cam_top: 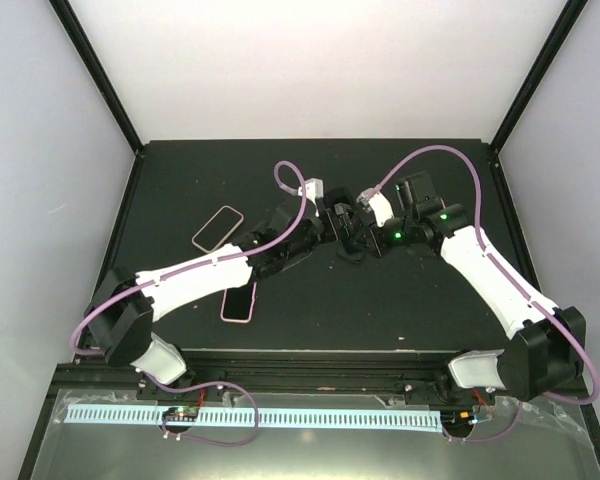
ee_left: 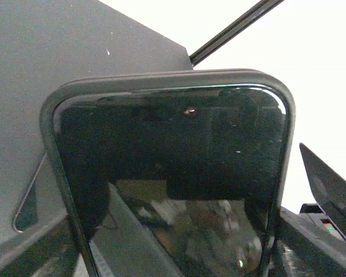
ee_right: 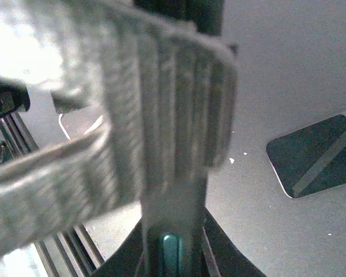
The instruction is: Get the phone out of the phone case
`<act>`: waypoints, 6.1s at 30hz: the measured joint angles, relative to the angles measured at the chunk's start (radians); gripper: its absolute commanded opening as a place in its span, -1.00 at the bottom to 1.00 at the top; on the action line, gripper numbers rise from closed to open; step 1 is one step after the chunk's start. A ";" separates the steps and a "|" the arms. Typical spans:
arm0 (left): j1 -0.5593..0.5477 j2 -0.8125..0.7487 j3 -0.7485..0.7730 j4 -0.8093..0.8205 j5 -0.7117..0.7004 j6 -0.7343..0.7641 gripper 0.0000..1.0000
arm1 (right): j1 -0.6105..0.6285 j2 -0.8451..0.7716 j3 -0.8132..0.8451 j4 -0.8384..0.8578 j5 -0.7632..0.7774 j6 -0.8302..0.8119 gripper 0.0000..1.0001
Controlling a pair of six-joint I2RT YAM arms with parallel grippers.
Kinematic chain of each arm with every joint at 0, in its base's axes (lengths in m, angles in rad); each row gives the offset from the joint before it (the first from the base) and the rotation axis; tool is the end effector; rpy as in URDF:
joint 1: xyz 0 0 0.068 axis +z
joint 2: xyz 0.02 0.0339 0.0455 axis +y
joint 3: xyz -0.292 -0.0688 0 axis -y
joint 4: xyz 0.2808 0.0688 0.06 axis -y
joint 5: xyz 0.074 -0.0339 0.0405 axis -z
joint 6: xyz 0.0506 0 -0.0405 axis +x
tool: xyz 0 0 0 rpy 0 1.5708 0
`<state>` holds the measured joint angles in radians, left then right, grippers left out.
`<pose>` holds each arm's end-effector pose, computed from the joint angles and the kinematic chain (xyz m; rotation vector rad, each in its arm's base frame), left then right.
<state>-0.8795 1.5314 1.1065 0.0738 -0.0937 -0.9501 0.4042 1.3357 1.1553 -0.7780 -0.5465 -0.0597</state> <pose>0.2624 -0.3097 0.3014 -0.1423 2.0878 -1.0982 0.2713 0.1447 0.3102 -0.7935 2.3920 0.8292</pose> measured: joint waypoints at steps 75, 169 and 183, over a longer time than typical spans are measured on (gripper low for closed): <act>0.264 -0.256 -0.322 0.338 1.202 0.314 -0.97 | 0.025 -0.124 0.029 -0.534 -0.474 -0.833 -0.11; 0.242 -0.321 -0.336 0.329 1.220 0.241 -0.97 | 0.052 -0.160 -0.099 -0.282 -0.443 -0.677 -0.41; 0.212 -0.375 -0.243 0.056 1.149 0.584 -0.97 | 0.018 -0.187 -0.098 -0.140 -0.490 -0.459 0.06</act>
<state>-0.6678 1.1564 0.8639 0.1299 1.0554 -0.3660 0.4225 1.1484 1.0576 -0.9180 -1.0367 -0.5190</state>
